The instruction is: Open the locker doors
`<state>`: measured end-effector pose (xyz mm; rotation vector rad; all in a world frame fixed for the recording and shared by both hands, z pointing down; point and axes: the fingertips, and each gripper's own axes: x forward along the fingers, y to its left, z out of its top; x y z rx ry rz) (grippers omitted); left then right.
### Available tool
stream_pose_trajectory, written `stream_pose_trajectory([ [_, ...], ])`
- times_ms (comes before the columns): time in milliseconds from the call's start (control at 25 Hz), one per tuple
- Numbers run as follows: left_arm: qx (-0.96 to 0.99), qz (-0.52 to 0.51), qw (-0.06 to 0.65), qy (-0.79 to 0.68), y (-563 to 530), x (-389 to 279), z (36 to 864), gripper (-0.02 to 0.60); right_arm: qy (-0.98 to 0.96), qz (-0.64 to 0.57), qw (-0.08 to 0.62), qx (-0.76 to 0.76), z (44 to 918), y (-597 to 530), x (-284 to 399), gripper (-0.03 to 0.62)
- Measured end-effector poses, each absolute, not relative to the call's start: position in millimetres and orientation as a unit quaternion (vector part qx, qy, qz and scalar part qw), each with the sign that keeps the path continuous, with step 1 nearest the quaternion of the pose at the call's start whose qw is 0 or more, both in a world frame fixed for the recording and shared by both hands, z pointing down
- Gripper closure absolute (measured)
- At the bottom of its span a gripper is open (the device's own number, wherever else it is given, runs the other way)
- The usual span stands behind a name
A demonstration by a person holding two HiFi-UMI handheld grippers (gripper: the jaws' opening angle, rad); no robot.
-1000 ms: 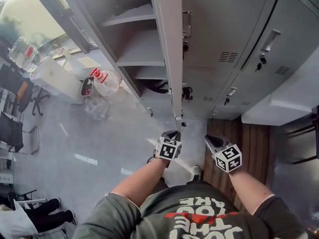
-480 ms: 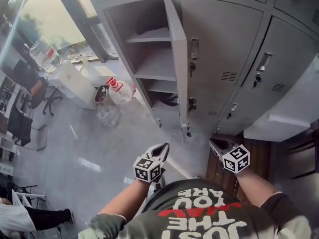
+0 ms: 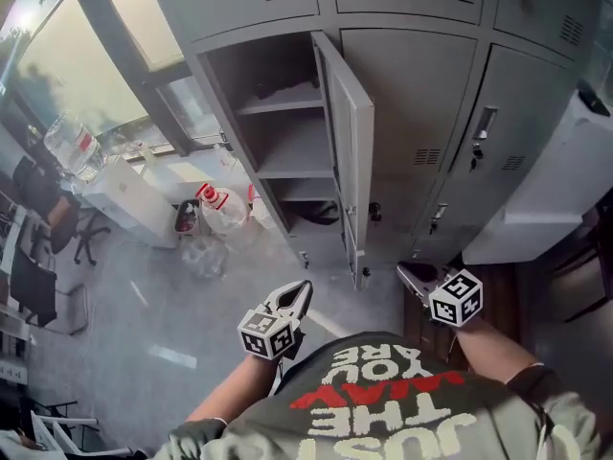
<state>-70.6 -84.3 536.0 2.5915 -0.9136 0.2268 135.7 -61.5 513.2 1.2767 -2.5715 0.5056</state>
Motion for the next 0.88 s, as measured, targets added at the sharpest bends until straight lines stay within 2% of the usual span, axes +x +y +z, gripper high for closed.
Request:
stream_pose_trajectory([
  [200, 0.926, 0.081, 0.191, -0.314, -91, -73, 529, 0.574, -0.869, 0.178, 0.1, 0.451, 507, -63, 140, 0.562],
  [880, 0.922, 0.078, 0.215, -0.312, -91, -68, 539, 0.574, -0.86, 0.189, 0.125, 0.457, 526, -68, 150, 0.562],
])
